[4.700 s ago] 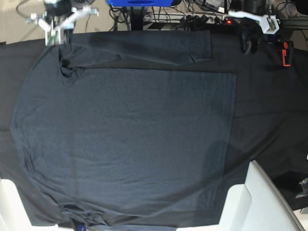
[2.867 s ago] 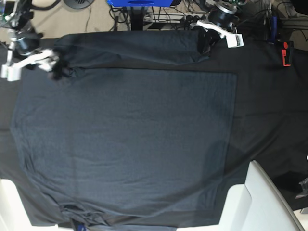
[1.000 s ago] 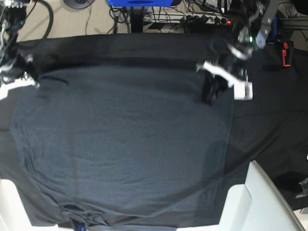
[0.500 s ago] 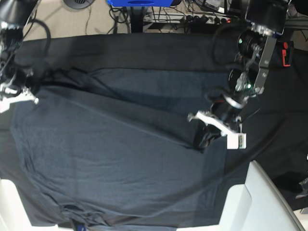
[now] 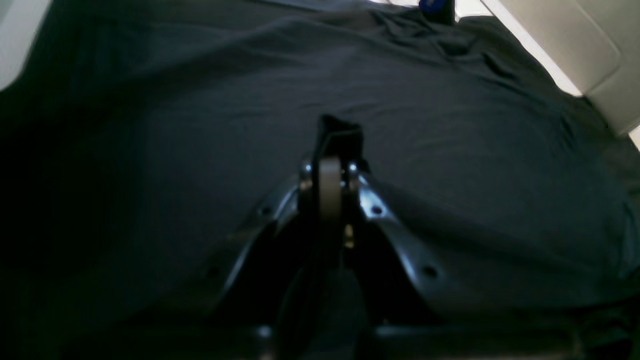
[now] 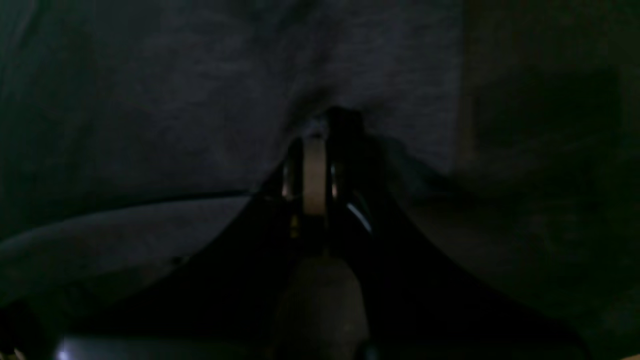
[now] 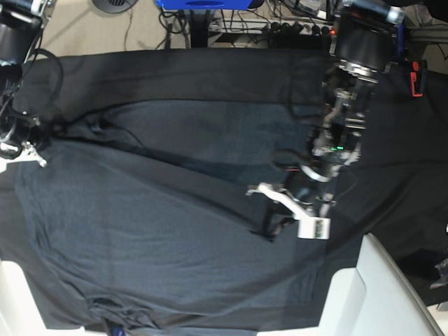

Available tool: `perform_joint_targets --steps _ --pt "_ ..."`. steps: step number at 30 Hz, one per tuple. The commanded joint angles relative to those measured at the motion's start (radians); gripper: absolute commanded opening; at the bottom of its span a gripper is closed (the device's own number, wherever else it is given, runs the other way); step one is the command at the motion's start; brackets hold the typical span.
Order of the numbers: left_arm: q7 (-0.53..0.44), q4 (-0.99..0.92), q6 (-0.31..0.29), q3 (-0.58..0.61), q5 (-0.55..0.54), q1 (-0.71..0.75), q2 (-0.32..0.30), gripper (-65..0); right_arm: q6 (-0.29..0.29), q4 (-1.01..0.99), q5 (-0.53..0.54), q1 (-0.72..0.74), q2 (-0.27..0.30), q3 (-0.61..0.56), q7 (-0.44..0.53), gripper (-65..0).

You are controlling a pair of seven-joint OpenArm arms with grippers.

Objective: Fold the T-shirt properly
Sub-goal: 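Drag the grasped fabric diagonally across the shirt body with the left gripper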

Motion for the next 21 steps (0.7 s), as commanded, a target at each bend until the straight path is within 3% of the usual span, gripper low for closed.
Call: perform_joint_targets --steps 1,10,21 --pt "-0.026 0.016 -0.005 -0.009 0.002 -0.020 -0.012 -65.0 0.005 0.015 0.013 0.021 0.020 0.002 0.016 -64.4" --pt "-0.026 0.014 -0.005 -0.027 0.008 -0.020 -0.028 -65.0 0.005 0.010 0.013 0.064 0.035 -0.108 0.033 -64.4" --pt "-0.030 -0.072 -0.005 -0.118 0.010 -0.021 -0.033 -65.0 0.003 -0.057 0.013 0.092 0.039 -0.118 0.036 -64.4"
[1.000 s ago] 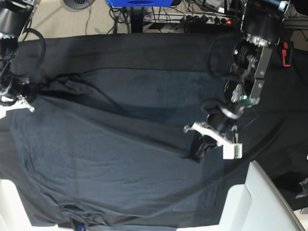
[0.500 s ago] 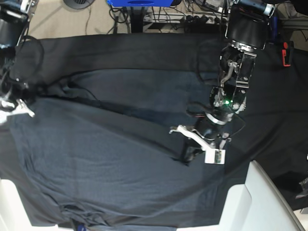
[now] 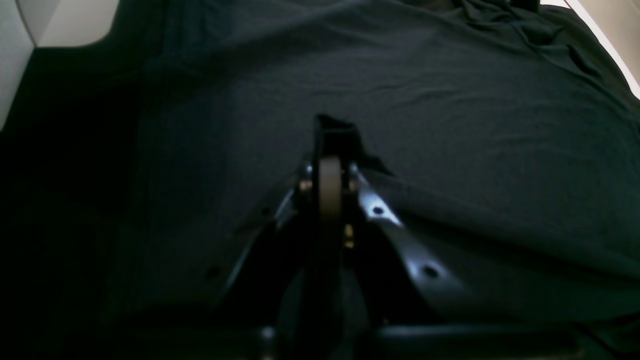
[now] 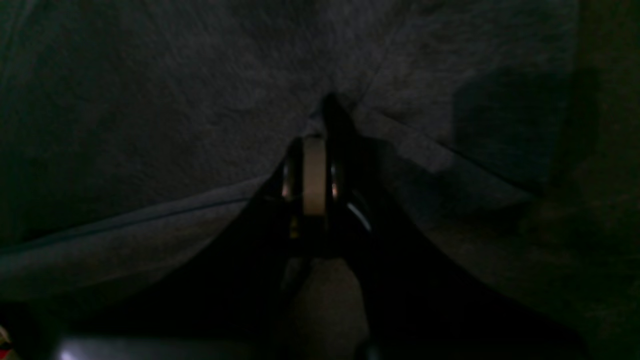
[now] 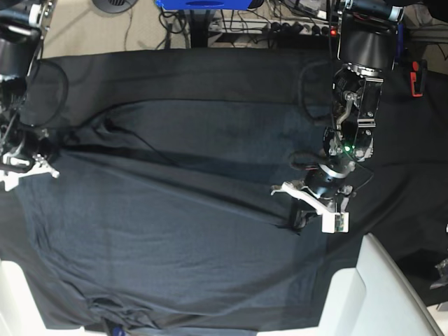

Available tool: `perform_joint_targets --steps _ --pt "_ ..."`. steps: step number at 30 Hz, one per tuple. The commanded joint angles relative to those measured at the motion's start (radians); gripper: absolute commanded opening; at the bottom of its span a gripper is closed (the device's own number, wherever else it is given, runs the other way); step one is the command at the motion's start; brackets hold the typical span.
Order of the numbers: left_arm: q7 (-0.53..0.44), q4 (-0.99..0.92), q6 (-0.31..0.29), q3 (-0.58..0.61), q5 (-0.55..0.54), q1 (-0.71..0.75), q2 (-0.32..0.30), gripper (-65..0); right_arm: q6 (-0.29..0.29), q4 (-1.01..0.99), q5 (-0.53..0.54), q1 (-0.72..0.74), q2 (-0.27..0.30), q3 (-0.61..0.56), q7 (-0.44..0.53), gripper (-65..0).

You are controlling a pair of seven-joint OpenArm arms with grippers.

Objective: Fold the T-shirt properly
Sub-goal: 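Drag the grasped fabric diagonally across the shirt body with the left gripper, then release the fabric and raise the left gripper back to the shirt edge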

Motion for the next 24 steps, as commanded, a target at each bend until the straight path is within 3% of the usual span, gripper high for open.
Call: perform_joint_targets --steps 1,8,17,19,22,23,24 --pt "-0.031 0.015 -0.005 -0.007 0.000 -0.019 -0.006 -65.0 0.003 0.008 0.004 0.026 0.019 0.002 0.016 -64.4" --pt "-0.031 -0.042 -0.005 -0.004 0.148 -0.067 0.032 -65.0 0.003 0.003 0.004 0.035 0.017 -0.017 0.044 -64.4" --pt "-0.031 -0.134 -0.005 -0.001 0.155 -0.159 0.052 -65.0 0.003 0.006 0.004 0.036 0.013 -0.044 0.064 -63.2" --pt "-0.028 -0.148 -0.005 -0.002 0.155 -0.176 0.052 -65.0 0.003 0.008 0.004 0.036 0.013 -0.044 0.085 -59.1" --pt "-0.031 -0.169 -0.005 -0.006 0.152 -0.183 0.047 -65.0 0.006 0.014 0.006 0.036 0.013 -0.043 0.095 -47.0" --pt "-0.031 -0.171 -0.005 -0.007 0.150 -0.183 0.046 -59.7 0.007 0.015 0.006 0.036 0.013 -0.041 0.096 -43.1" --pt "-0.033 -0.171 -0.005 -0.009 0.150 -0.188 0.046 -49.5 0.007 0.025 0.006 0.036 0.013 -0.041 0.108 -38.4"
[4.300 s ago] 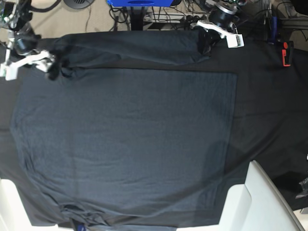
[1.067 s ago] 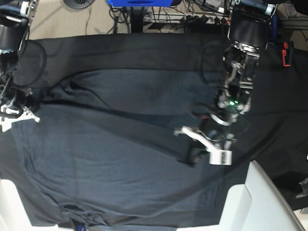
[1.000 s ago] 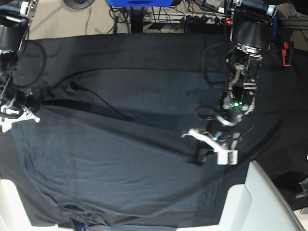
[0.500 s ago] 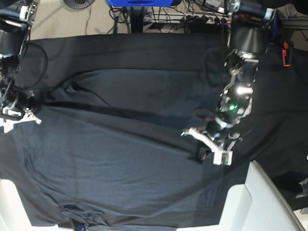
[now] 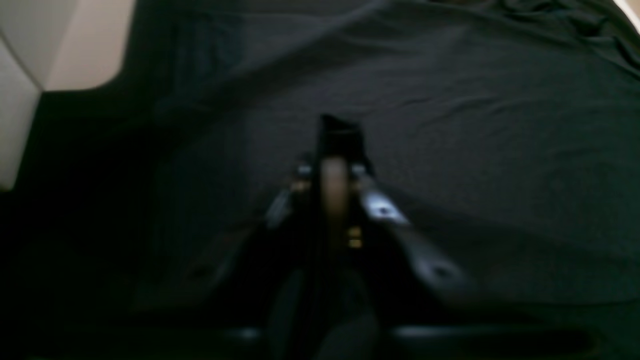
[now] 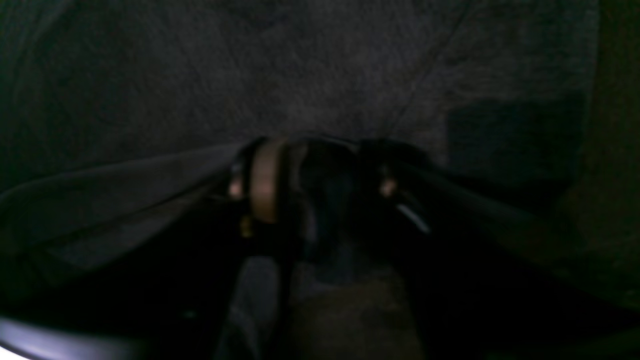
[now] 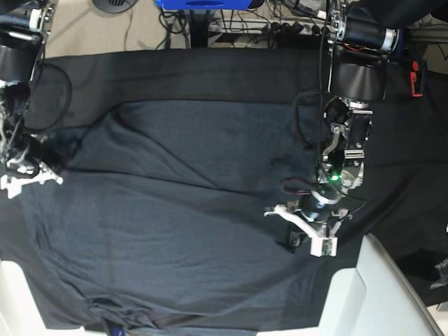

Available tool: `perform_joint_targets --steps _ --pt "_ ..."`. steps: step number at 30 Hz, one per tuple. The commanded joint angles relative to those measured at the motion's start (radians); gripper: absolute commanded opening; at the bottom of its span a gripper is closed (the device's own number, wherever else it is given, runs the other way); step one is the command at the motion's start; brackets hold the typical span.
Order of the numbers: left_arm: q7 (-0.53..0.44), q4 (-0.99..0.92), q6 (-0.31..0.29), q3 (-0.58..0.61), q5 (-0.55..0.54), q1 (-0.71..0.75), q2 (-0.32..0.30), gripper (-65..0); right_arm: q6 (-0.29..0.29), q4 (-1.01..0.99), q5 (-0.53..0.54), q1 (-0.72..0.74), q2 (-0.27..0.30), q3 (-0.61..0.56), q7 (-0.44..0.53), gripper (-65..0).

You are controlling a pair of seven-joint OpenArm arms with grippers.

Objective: Fold the T-shirt properly
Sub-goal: 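Release the fabric and raise the left gripper back to the shirt edge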

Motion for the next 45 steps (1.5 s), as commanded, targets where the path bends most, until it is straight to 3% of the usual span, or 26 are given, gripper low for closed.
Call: perform_joint_targets --steps 1,4,6,12,18,23,26,28,29,33,35,42,45 --pt "-0.029 0.015 -0.002 -0.017 -0.008 -0.030 -0.003 -41.3 0.007 0.042 0.008 0.017 0.018 0.003 0.033 -34.7" --pt "-0.029 0.023 -0.002 -0.082 -0.008 -0.028 0.002 -20.4 0.009 0.106 0.011 -0.002 0.016 0.005 0.053 -26.9" --pt "-0.023 0.046 -0.002 -0.126 -0.008 -0.025 0.002 -14.5 0.009 0.182 0.013 -0.026 0.016 0.011 0.058 -26.6" --pt "-0.021 0.201 -0.004 -0.252 -0.008 0.062 -0.040 -14.0 0.009 0.409 0.014 -0.163 -0.002 0.011 0.124 -26.6" --pt "-0.020 0.288 -0.004 -0.269 -0.008 0.156 -0.100 -13.7 0.009 0.438 0.014 -0.264 -0.057 0.020 0.125 -26.7" --pt "-0.020 0.440 -0.009 -0.323 -0.008 0.391 -0.126 -13.8 0.022 0.438 0.014 -0.332 -0.165 0.211 0.125 -26.7" --pt "-0.024 0.474 -0.009 -0.326 -0.020 0.522 -0.144 -14.2 0.168 0.416 0.014 -0.339 -0.222 0.347 0.125 -26.7" --pt "-0.026 0.471 -0.009 -0.327 -0.107 0.585 -0.144 -14.2 0.271 0.376 0.014 -0.330 -0.237 0.409 0.120 -26.7" --pt "-0.026 0.466 -0.009 -0.327 -0.184 0.618 -0.147 -14.2 0.300 0.346 0.014 -0.315 -0.237 0.425 0.120 -26.7" --pt "-0.027 0.431 -0.010 -0.378 -0.505 0.711 -0.153 -14.2 0.312 0.195 0.013 -0.260 -0.220 0.452 0.119 -26.7" --pt "-0.026 0.419 -0.010 -0.380 -0.588 0.737 -0.156 -14.2 0.312 0.132 0.013 -0.237 -0.197 0.448 0.124 -26.7" --pt "-0.021 0.411 -0.010 -0.378 -0.597 0.799 -0.153 -14.2 0.312 -0.062 0.013 -0.123 -0.122 0.452 0.124 -26.7" --pt "-0.021 0.380 -0.010 -0.378 -0.603 0.799 -0.153 -14.2 0.312 -0.096 0.013 -0.095 -0.117 0.452 0.125 -26.7"
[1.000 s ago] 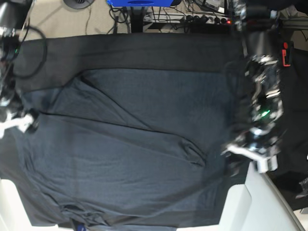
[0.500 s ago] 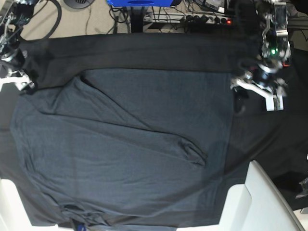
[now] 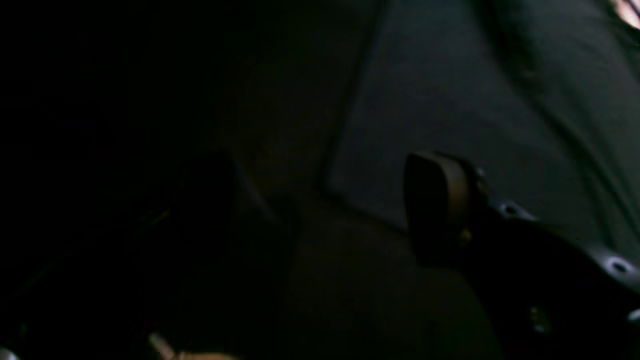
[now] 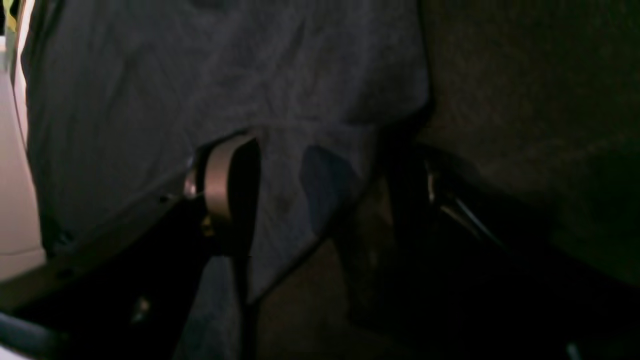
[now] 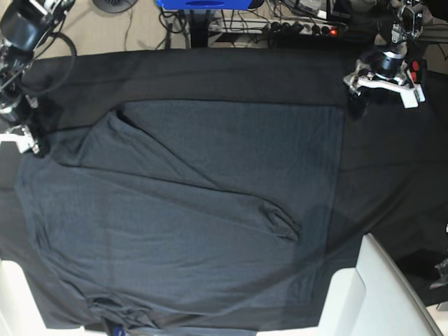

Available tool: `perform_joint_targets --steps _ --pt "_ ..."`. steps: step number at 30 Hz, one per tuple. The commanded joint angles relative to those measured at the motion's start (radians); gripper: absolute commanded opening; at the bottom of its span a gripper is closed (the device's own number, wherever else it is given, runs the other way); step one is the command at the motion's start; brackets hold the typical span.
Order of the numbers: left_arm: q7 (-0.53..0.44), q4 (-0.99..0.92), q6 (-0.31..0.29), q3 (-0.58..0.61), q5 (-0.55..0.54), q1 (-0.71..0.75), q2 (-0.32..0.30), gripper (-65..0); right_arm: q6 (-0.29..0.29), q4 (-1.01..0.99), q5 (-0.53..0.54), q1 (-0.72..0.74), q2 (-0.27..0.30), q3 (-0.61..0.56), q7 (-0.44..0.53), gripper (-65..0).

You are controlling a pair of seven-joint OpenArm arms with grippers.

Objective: Fold the T-shirt properly
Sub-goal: 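Release the fabric and raise the left gripper back to the shirt edge, then grasp the shirt edge with the left gripper, right gripper holding its corner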

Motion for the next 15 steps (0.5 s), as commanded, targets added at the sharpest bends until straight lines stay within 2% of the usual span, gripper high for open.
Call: perform_joint_targets --steps 1,4,6,8,10,13,15 --pt "-0.017 0.003 -0.013 -0.006 -0.010 0.001 -0.010 -14.2 -0.015 0.000 -0.022 0.008 0.005 -0.001 -0.021 -26.7" --pt "-0.017 -0.016 -0.018 -0.006 -0.010 -0.001 0.015 -14.2 -0.015 0.000 -0.022 0.008 0.005 -0.007 -0.021 -27.0" --pt "-0.017 -0.017 -0.064 -0.006 -0.010 -0.001 0.030 -14.2 -0.015 0.000 -0.022 0.011 0.005 -0.009 -0.021 -30.8" --pt "-0.015 -0.017 -0.156 -0.006 -0.010 -0.001 0.049 -14.2 -0.015 -0.001 -0.023 0.019 0.005 -0.010 -0.021 -39.8" --pt "-0.015 -0.031 -0.208 -0.006 -0.005 -0.007 0.064 -14.2 -0.015 -0.001 -0.023 0.019 0.005 -0.010 -0.021 -48.8" --pt "-0.015 -0.065 -0.221 -0.007 -0.004 -0.012 0.066 -14.0 -0.015 -0.001 -0.025 0.019 0.005 -0.010 -0.021 -60.5" --pt "-0.017 -0.086 -0.221 -0.013 -0.008 -0.024 0.066 -14.0 -0.015 -0.001 -0.025 0.019 0.005 -0.010 -0.023 -63.0"
